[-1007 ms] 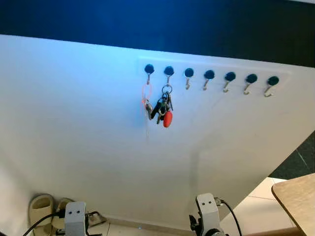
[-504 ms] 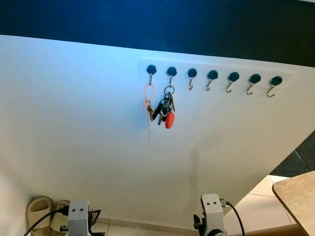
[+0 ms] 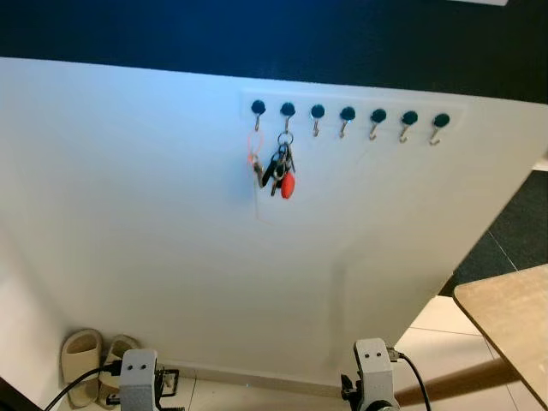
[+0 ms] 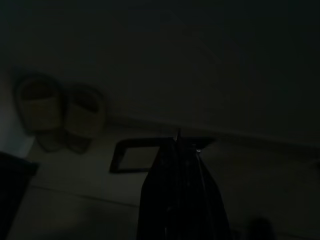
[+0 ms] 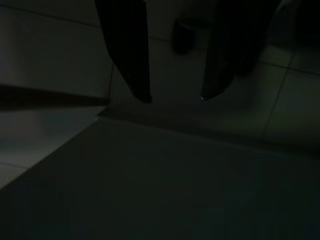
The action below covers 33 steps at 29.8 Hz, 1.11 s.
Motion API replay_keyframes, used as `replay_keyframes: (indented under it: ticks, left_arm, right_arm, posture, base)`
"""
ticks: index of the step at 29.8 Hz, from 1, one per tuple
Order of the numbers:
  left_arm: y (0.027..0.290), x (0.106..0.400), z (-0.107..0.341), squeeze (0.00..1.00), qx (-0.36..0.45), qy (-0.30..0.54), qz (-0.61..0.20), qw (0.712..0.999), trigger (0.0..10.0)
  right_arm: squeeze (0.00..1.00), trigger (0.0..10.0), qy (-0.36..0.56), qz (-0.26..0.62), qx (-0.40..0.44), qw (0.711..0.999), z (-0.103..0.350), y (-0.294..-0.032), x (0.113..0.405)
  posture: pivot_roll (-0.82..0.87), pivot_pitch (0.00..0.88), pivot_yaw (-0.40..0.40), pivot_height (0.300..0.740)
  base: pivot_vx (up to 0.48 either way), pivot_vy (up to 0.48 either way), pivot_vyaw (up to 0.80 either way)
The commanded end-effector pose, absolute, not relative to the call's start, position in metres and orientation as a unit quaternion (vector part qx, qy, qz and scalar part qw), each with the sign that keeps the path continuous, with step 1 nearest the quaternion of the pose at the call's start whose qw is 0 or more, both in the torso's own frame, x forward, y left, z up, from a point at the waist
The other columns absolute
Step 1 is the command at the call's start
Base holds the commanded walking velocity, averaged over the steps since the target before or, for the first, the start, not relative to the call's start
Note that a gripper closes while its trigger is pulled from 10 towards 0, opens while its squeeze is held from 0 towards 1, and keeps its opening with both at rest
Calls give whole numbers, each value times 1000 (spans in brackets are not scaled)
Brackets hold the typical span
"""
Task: Hang keys on a hook
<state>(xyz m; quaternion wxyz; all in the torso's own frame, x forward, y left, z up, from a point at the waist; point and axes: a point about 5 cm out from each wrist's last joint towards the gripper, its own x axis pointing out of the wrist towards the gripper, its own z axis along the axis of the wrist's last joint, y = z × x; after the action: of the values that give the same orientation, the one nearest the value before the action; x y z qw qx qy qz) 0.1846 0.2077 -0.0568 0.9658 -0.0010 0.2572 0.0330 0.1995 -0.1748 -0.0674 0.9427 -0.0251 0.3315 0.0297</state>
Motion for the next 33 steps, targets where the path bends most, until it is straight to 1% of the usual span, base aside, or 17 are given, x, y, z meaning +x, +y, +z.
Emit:
replay_keyframes:
  ticks: [1, 23, 26, 29, 33]
  left_arm:
    - [208, 177, -63, 0, 2, 280, 36, 959, 10000]
    - [210, 183, -60, 0, 1, 279, 39, 960, 10000]
    - [209, 183, -61, 0, 15, 283, 30, 958, 10000]
    - [206, 183, -62, 0, 28, 285, 22, 958, 10000]
    - [205, 183, -62, 0, 25, 286, 18, 958, 10000]
  right_arm:
    - [0, 10000, 332, 26, -25, 943, -66, -176, 202]
    - [0, 10000, 333, 26, -18, 942, -67, -174, 201]
    - [0, 10000, 333, 26, -18, 942, -67, -174, 200]
    - [0, 10000, 333, 27, -19, 942, -67, -174, 200]
    - [0, 10000, 332, 28, -21, 943, -67, -175, 201]
  posture:
    - [80, 27, -62, 740]
    - [87, 30, -53, 740]
    - [86, 29, -54, 740]
    - [85, 30, -55, 740]
    - [82, 30, -55, 740]
  base:
    - [0, 0, 0]
    - [0, 0, 0]
    - [0, 0, 0]
    - [0, -434, 0]
    - [0, -480, 0]
